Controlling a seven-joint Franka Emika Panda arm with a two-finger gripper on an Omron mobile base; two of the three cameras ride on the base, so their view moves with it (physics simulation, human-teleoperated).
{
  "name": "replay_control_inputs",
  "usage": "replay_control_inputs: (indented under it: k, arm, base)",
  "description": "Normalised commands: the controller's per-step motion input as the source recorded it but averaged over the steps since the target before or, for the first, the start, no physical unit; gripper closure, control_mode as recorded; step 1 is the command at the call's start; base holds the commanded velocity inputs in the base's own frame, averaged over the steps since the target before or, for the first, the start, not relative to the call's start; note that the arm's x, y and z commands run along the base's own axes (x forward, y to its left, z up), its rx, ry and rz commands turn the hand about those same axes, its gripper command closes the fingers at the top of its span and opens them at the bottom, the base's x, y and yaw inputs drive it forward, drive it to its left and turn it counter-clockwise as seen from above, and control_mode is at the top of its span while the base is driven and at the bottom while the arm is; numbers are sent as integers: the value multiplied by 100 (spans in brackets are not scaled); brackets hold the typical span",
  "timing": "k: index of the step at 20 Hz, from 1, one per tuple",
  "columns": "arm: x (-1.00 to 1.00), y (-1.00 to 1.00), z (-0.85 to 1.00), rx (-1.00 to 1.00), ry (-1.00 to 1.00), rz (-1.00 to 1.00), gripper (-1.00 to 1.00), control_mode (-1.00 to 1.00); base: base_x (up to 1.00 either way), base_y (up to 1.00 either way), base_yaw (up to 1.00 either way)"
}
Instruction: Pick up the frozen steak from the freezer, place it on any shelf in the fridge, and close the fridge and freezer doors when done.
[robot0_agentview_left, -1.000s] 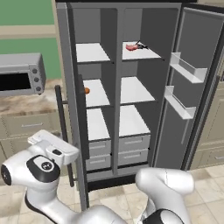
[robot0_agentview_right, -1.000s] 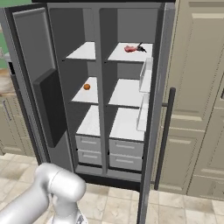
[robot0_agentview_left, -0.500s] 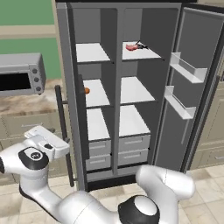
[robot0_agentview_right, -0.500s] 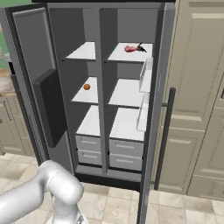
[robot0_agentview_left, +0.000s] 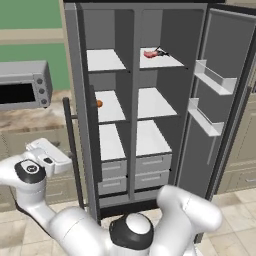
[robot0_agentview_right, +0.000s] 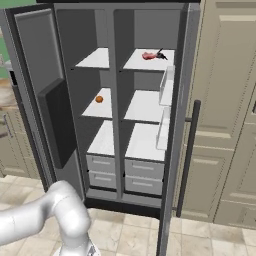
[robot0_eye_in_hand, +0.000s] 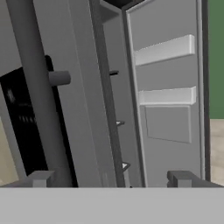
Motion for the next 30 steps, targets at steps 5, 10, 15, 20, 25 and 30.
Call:
replay_control_inputs:
  k: [5, 10, 15, 20, 25, 30]
  arm:
    - [56, 0, -10, 1, 0, 0, -100, -100]
    - [50, 0, -7, 0, 0, 2, -100, -100]
    - [39, 0, -1, 0, 0, 5, -100, -100]
    - [19, -15, 0, 0, 0, 5, -100, -100]
    - [0, -50, 0, 0, 0, 6, -100, -100]
    - [0, -74, 0, 0, 0, 1, -100, -100]
  base:
    - [0, 0, 0]
    - [0, 0, 0]
    - [0, 0, 0]
    - [0, 0, 0]
    - [0, 0, 0]
    - [0, 0, 0]
